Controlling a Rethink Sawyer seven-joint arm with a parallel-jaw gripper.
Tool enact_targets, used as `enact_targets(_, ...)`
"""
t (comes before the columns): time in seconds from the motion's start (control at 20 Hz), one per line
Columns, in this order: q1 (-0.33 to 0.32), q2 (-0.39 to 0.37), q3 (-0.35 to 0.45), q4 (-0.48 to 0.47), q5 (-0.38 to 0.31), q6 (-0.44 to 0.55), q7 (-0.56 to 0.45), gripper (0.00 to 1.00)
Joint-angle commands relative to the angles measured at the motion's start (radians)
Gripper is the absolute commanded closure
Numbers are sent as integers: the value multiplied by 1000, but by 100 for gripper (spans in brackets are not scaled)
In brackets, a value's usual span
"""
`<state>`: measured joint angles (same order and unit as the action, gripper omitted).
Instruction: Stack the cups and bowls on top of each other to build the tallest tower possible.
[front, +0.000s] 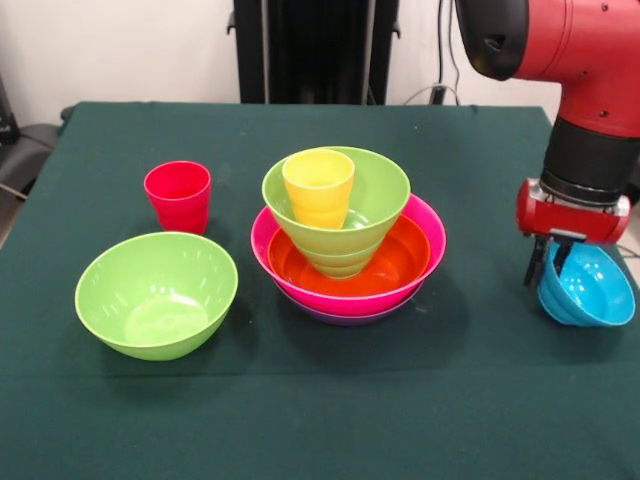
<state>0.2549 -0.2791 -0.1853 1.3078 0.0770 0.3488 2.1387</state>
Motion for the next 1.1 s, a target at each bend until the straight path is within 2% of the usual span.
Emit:
enact_targets(0.05, -33, -131, 121, 170, 24, 8, 120, 100)
enact_targets(0.15, -52, -233, 148, 250, 33, 28, 106, 100)
enact_targets(0.3, -57, -348, 150, 321, 46, 95, 90, 100)
enact_targets(0.65, -64, -574, 138, 405, 95, 261, 74, 100)
enact_targets(0.85, -69, -676, 125, 412, 120, 385, 60, 100)
enact_targets(1.1, -96, -772, 114, 464, 148, 431, 10, 100)
